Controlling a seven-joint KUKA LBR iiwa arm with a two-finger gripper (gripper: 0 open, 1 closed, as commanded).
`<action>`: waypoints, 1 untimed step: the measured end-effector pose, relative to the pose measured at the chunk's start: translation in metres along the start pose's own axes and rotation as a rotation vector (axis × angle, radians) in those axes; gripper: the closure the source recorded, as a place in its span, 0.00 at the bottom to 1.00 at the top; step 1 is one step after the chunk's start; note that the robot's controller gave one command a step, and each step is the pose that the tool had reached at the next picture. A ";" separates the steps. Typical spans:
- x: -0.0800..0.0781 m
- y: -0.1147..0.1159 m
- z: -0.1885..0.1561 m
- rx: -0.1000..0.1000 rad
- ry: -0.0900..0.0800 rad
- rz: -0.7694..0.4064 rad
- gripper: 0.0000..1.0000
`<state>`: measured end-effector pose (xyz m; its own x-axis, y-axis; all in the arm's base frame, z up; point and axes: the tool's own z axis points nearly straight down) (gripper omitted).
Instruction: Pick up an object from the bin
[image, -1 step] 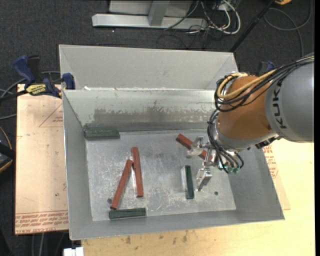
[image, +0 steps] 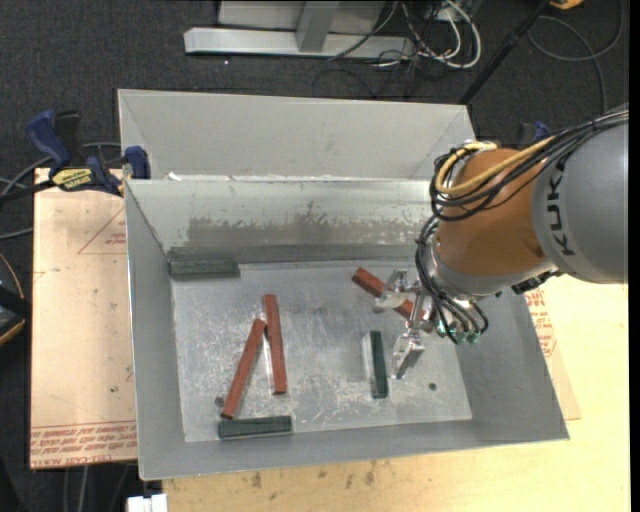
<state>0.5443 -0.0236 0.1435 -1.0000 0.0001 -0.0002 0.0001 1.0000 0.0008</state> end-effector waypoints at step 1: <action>-0.002 0.005 0.020 0.002 -0.009 -0.063 0.00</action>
Offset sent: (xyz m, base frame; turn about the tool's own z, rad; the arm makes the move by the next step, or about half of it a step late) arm -0.0271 -0.0064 -0.0735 -0.4543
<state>0.5460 -0.0182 0.1241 -0.9980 -0.0633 -0.0094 -0.0633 0.9980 -0.0011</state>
